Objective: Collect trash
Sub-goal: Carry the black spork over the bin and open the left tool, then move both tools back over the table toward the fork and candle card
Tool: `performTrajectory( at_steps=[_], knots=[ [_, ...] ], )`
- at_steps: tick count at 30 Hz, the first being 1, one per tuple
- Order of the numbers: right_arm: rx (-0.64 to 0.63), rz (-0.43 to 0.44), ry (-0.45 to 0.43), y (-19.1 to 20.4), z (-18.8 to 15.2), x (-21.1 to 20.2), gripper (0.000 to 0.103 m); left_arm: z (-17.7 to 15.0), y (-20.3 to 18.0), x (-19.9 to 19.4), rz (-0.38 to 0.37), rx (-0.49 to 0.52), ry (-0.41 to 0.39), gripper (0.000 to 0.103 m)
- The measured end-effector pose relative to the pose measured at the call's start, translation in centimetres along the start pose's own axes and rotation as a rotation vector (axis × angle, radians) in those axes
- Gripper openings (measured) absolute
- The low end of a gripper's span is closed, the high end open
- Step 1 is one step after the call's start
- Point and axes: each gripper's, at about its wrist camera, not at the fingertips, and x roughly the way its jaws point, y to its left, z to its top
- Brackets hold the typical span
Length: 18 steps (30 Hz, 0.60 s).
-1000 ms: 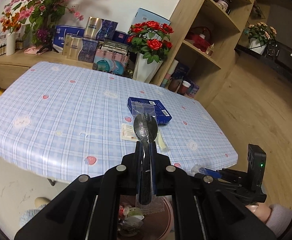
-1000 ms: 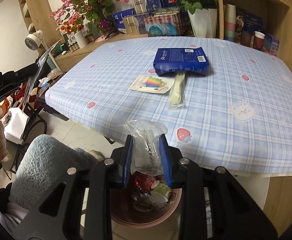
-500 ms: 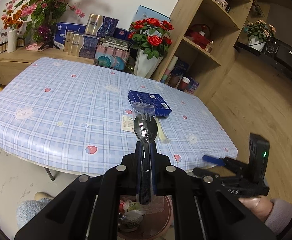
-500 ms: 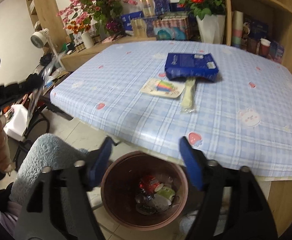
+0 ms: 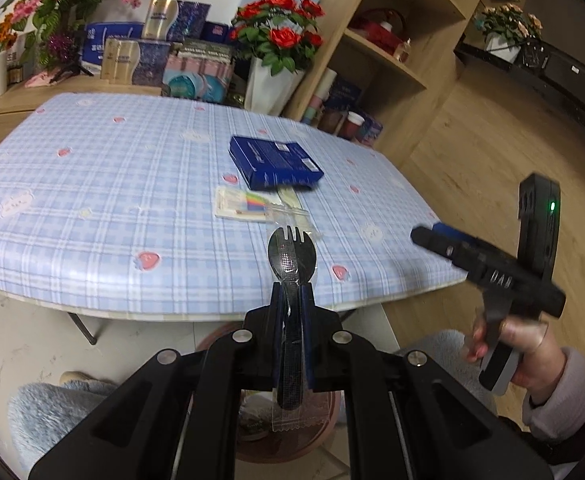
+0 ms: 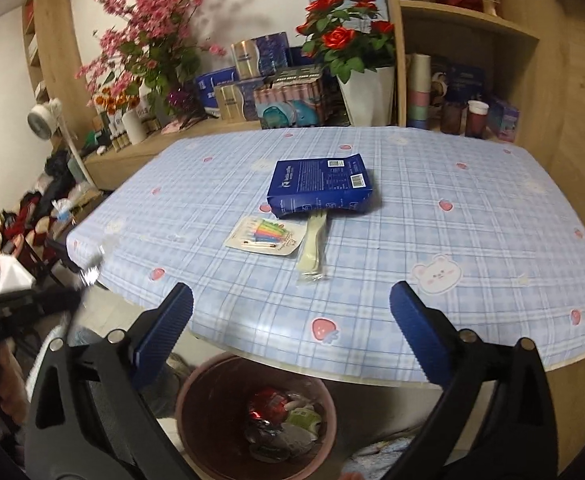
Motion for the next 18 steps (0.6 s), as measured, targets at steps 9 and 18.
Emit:
performTrajectory(
  at_steps=[9,18],
  knots=[
    [-0.014,-0.014,0.023,0.3,-0.6,0.7,0.097,-2.0,-0.7,1.8,-0.025,0.033,0.072,0.019],
    [-0.030,-0.039,0.036,0.6,-0.8,1.2,0.097,-1.6,1.0,1.6,0.049,-0.006,0.023,0.074]
  ],
)
